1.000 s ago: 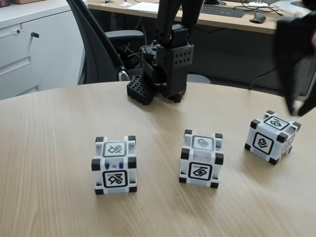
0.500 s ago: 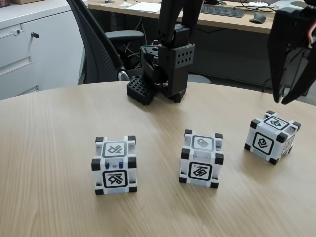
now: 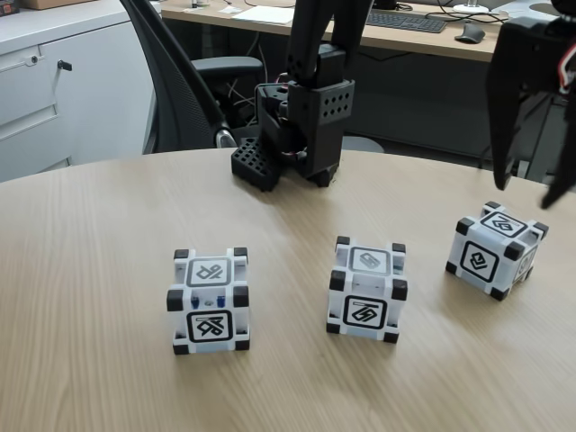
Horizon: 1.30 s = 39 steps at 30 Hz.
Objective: Stack cubes from left to right.
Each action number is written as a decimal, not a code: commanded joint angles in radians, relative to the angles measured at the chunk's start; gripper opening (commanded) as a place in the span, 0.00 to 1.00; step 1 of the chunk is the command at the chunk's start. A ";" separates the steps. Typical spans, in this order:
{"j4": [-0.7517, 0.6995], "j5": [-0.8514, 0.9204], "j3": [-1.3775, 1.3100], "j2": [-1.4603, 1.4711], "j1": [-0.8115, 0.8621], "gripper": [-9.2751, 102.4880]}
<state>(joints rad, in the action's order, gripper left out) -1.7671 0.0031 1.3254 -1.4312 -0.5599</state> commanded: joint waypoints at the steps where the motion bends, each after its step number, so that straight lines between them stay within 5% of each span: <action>1: -0.008 0.018 -0.041 -0.012 0.006 0.27; 30: -0.009 -0.035 -0.034 -0.005 0.006 0.36; 39: -0.008 -0.017 0.146 -0.021 0.006 0.35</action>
<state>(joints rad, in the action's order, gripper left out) -1.7671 -0.0230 1.4481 -1.4312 -0.5584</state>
